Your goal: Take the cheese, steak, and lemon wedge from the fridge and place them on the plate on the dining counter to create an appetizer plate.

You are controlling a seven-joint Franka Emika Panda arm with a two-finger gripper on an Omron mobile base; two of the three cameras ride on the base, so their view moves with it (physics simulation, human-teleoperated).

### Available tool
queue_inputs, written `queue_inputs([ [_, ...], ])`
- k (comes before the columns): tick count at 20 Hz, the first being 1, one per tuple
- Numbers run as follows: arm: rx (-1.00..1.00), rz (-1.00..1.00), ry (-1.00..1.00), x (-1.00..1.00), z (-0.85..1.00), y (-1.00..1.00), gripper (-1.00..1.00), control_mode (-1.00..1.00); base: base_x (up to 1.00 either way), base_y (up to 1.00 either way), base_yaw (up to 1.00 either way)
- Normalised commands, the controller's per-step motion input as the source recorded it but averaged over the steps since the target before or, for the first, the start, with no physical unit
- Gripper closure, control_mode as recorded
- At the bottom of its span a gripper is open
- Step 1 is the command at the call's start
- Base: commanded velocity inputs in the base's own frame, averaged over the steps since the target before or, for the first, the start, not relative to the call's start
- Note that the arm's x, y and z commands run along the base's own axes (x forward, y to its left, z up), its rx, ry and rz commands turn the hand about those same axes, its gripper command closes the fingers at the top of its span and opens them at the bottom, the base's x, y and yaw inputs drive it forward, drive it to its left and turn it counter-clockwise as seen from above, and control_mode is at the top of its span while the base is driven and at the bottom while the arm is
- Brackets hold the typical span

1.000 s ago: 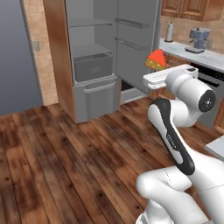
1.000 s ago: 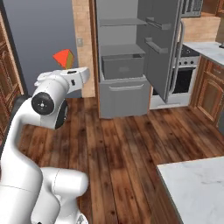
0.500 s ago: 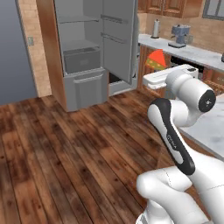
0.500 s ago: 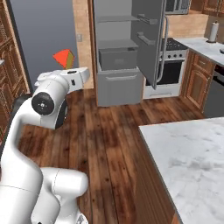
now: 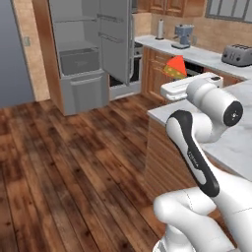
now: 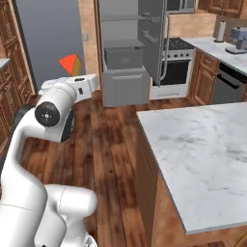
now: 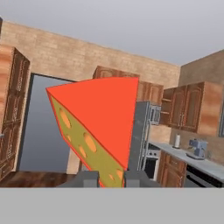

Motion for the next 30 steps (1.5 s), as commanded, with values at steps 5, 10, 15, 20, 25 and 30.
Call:
queue_inputs([
  [5, 0.00, 0.00, 0.00, 0.00, 0.00, 0.00, 1.00, 1.00, -1.00, -0.72, 0.00],
  [10, 0.00, 0.00, 0.00, 0.00, 0.00, 0.00, 1.00, 1.00, -1.00, -0.74, 0.00],
  [15, 0.00, 0.00, 0.00, 0.00, 0.00, 0.00, 1.00, 1.00, -0.82, -0.92, 0.00],
  [20, 0.00, 0.00, 0.00, 0.00, 0.00, 0.00, 1.00, 1.00, -0.13, -0.98, 0.00],
  [25, 0.00, 0.00, 0.00, 0.00, 0.00, 0.00, 1.00, 1.00, 0.12, -1.00, 0.00],
  [30, 0.00, 0.00, 0.00, 0.00, 0.00, 0.00, 1.00, 1.00, 0.27, -0.99, 0.00],
])
